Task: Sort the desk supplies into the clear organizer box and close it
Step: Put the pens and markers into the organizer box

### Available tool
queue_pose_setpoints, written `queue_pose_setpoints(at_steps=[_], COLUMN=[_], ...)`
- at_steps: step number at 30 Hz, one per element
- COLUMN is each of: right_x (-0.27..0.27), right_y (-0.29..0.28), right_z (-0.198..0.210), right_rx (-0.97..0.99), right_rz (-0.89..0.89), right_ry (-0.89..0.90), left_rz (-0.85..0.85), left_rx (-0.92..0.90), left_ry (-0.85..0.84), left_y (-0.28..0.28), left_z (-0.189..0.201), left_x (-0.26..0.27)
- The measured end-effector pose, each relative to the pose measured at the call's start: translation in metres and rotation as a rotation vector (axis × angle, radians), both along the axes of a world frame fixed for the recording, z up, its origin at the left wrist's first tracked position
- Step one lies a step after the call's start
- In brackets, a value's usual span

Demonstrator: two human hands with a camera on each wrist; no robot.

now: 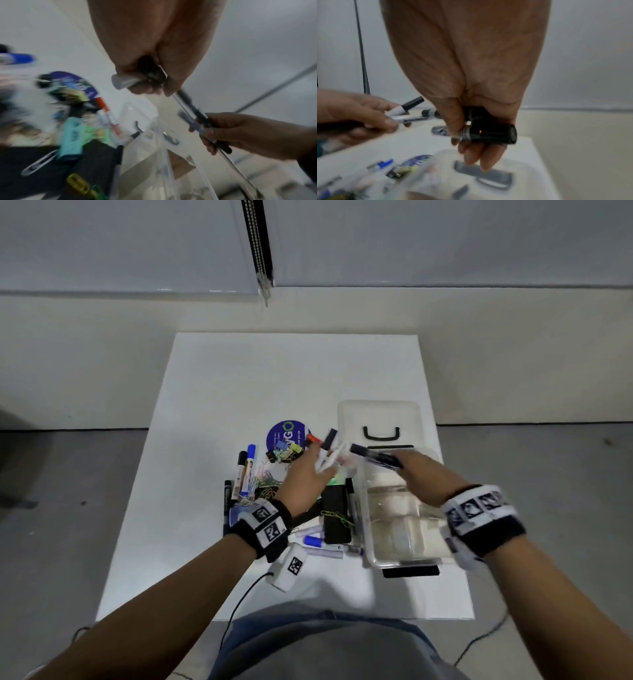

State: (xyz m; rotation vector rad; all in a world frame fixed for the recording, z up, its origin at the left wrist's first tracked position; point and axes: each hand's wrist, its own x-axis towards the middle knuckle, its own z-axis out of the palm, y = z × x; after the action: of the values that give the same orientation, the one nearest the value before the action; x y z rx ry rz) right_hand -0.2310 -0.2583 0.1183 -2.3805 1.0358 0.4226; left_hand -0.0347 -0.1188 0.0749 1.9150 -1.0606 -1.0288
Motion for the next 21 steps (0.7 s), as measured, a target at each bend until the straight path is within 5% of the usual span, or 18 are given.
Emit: queue_pose_setpoints(at_steps=[3,5,12,21], right_x=[-0.039,-0.046,-0.043,-0.074], right_y=[-0.009,0.000,0.017,0.006], right_z=[0.005,-0.007,-0.044,-0.009], right_rx=[-0.144,-0.144,0.106,-0.049], right_rz=[0.173,0.253,0.107,-0.232], right_ry=[0.397,0.469,0.175,0.193], left_rz=[-0.201,-0.365,-0.610,-0.765], left_rx=[0.004,0.024,0.131,0.108], left_ry=[-0.090,-0.214,-0.472,-0.443], left_y=[-0.015,-0.022,-0.051,-0.070], left_z=[0.004,0.003,-0.004,-0.022], left_x=[-0.025,-0.042,-0.068,-0.114])
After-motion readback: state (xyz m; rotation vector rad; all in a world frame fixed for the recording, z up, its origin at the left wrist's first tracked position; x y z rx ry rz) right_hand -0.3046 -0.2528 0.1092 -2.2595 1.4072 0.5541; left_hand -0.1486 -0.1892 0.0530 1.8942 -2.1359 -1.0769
